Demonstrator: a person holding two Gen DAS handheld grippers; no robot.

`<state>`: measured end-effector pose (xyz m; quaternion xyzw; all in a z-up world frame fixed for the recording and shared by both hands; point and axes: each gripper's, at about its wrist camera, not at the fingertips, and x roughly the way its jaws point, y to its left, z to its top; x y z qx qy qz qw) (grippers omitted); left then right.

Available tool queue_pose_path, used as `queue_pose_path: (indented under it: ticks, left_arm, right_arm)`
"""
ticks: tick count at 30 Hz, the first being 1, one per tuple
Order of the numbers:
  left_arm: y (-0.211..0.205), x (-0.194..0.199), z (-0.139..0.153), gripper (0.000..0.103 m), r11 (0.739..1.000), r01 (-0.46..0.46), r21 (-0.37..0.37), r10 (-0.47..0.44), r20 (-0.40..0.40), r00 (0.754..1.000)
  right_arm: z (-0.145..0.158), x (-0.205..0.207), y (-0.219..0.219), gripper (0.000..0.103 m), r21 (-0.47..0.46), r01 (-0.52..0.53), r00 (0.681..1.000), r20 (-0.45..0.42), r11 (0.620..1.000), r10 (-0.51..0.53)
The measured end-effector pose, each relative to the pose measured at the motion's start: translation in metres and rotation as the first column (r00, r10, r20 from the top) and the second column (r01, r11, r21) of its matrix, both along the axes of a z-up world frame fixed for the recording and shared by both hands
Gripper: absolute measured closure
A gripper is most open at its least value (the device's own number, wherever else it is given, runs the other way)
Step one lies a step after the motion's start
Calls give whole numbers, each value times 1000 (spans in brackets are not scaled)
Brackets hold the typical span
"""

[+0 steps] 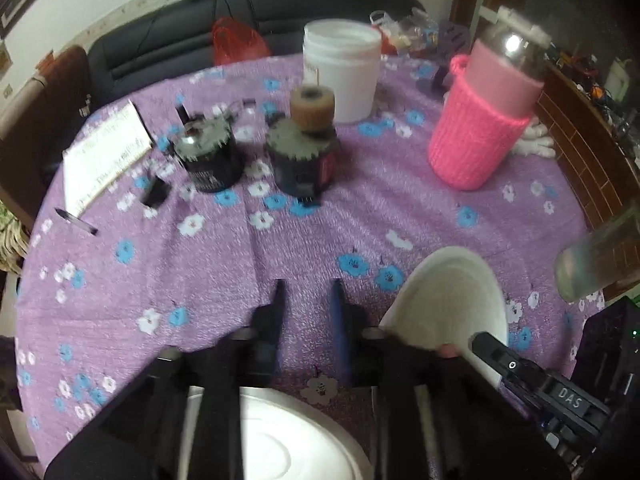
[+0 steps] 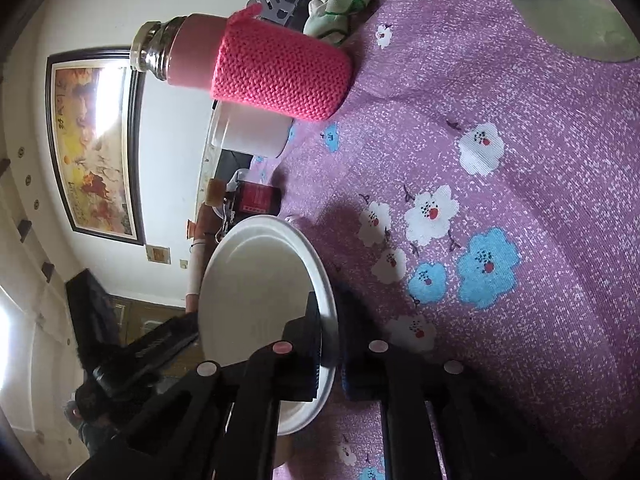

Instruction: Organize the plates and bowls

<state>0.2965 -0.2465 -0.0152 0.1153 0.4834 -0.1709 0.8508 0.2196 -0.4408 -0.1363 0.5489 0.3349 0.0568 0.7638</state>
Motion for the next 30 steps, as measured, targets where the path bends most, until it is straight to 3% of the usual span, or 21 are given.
queue_pose_path:
  ticks: [2, 7, 11, 15, 21, 27, 28, 30]
  left_arm:
    - [3, -4, 11, 52, 1000, -9, -6, 9, 46, 999]
    - [4, -4, 22, 51, 1000, 16, -18, -15, 47, 999]
    - [8, -5, 25, 51, 996, 21, -84, -20, 12, 1000]
    - [2, -9, 22, 51, 997, 37, -62, -37, 9, 999]
    - [-5, -9, 8, 51, 993, 66, -102, -74, -79, 994]
    - [-13, -3, -18, 52, 997, 39, -68, -49, -162, 986]
    - [-13, -2, -22, 54, 997, 31, -64, -42, -179, 983]
    - [-14, -1, -33, 81, 998, 27, -54, -38, -214, 976]
  right_arm:
    - [3, 1, 2, 95, -13, 0, 1000, 9, 1000, 0]
    - [20, 2, 9, 95, -99, 1, 998, 59, 995, 5]
    - [25, 2, 14, 95, -168, 8, 999, 51, 986, 0]
    - [24, 4, 13, 95, -194, 16, 1000, 22, 981, -13]
    - [21, 3, 10, 95, -206, 16, 1000, -11, 978, -19]
    - [19, 2, 8, 95, -209, 13, 1000, -14, 978, -16]
    - [19, 2, 7, 95, -204, 13, 1000, -15, 979, -16]
    - [17, 1, 5, 95, -193, 18, 999, -23, 981, -23]
